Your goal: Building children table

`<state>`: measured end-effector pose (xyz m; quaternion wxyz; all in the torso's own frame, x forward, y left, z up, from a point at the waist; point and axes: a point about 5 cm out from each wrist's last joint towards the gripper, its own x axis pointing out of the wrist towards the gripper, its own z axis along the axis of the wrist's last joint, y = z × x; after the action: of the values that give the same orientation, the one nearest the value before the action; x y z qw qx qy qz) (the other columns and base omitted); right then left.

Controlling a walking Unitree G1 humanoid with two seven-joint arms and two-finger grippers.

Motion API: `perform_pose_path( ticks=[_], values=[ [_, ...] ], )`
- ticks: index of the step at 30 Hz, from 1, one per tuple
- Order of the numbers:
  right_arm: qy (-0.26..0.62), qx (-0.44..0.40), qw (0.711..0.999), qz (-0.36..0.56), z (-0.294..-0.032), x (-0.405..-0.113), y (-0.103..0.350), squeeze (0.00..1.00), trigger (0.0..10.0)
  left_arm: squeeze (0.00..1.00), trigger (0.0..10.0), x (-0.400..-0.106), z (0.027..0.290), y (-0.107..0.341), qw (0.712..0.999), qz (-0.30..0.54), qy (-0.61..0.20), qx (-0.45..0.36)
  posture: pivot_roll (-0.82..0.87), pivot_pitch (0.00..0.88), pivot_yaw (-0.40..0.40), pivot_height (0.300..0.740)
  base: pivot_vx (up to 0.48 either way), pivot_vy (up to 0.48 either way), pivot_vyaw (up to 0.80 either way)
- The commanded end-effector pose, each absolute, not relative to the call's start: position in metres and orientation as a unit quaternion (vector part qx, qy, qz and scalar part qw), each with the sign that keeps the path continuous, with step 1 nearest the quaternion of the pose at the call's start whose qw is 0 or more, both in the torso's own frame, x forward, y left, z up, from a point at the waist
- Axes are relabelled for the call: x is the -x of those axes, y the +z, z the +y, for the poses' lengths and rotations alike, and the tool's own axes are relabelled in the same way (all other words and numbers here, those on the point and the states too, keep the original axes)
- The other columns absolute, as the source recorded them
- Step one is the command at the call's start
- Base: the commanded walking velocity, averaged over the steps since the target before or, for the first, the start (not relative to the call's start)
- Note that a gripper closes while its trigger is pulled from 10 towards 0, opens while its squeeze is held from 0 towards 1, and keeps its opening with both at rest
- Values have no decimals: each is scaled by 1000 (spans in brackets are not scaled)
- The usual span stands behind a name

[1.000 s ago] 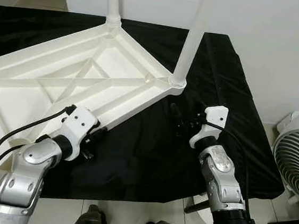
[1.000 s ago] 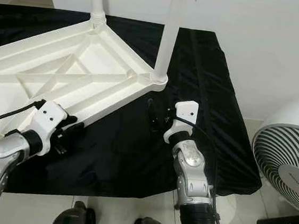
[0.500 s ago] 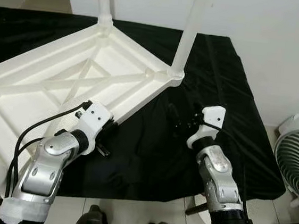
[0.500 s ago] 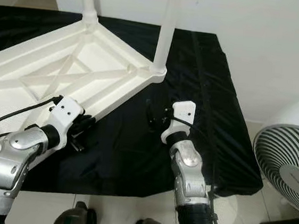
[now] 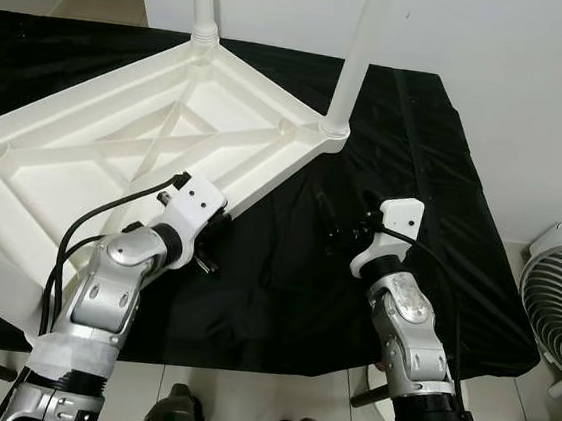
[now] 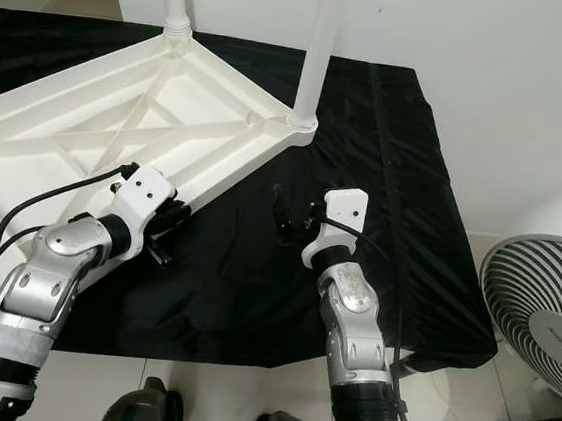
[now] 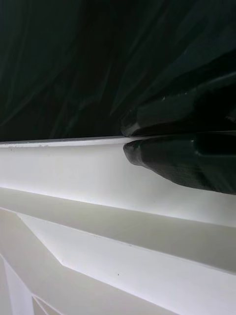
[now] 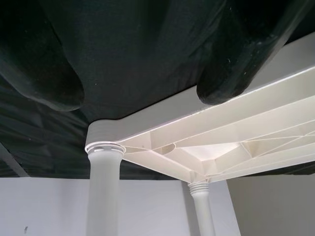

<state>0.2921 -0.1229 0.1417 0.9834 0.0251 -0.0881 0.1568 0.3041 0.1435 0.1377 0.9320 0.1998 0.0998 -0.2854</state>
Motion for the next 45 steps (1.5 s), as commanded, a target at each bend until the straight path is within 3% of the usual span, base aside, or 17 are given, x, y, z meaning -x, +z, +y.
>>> perform_pose_path(
  ticks=[1, 6, 7, 13, 14, 15, 21, 22, 23, 26, 27, 34, 45],
  values=[
    [152, -28, 984, -85, -125, -292, 142, 0, 10000, 0, 0, -311, 162, 130, 958, 99, -162, -216, 9, 95, -30, 740, 0, 0, 0],
    [150, -30, 984, -86, -124, -293, 143, 0, 10000, 0, 0, -317, 168, 130, 956, 99, -159, -228, 9, 98, -29, 740, 0, 0, 0],
    [149, -31, 984, -87, -124, -293, 143, 0, 10000, 0, 706, -320, 172, 131, 955, 98, -156, -232, 10, 101, -28, 740, 0, 0, 0],
    [149, -33, 984, -87, -123, -293, 143, 0, 10000, 0, 588, -327, 180, 137, 956, 91, -149, -237, 10, 102, -27, 740, 0, 0, 0],
    [150, -33, 984, -87, -123, -293, 143, 0, 10000, 0, 4314, -328, 180, 139, 956, 88, -154, -235, 8, 103, -25, 740, 0, 0, 0],
    [150, -33, 984, -87, -123, -292, 143, 0, 10000, 0, 10000, -328, 177, 140, 956, 88, -168, -222, 7, 103, -24, 740, 0, 0, 0],
    [150, -33, 984, -87, -123, -291, 143, 0, 10000, 0, 10000, -323, 167, 145, 958, 75, -202, -191, 4, 105, -24, 740, 0, 0, 0],
    [150, -33, 984, -87, -123, -291, 143, 0, 10000, 773, 10000, -320, 161, 150, 958, 60, -219, -173, 4, 106, -24, 740, 0, 0, 0],
    [150, -32, 984, -86, -124, -290, 143, 0, 10000, 1000, 10000, -314, 153, 158, 956, 40, -242, -160, 5, 105, -25, 740, 0, 0, 0],
    [150, -32, 984, -85, -124, -290, 142, 0, 10000, 1000, 10000, -309, 148, 165, 952, 17, -257, -162, 9, 105, -24, 740, 0, 0, 0],
    [150, -30, 985, -84, -124, -291, 141, 0, 10000, 0, 10000, -300, 142, 170, 944, -5, -277, -179, 13, 104, -26, 740, 0, 0, 0],
    [155, -27, 984, -82, -122, -292, 139, 0, 10000, 0, 10000, -277, 130, 169, 935, -43, -300, -185, 30, 105, -29, 740, 0, 0, 0],
    [157, -14, 984, -80, -122, -300, 137, 0, 10000, 0, 10000, -246, 141, 176, 968, -100, -210, -92, 75, 102, -46, 740, 0, 0, 0]
  ],
)
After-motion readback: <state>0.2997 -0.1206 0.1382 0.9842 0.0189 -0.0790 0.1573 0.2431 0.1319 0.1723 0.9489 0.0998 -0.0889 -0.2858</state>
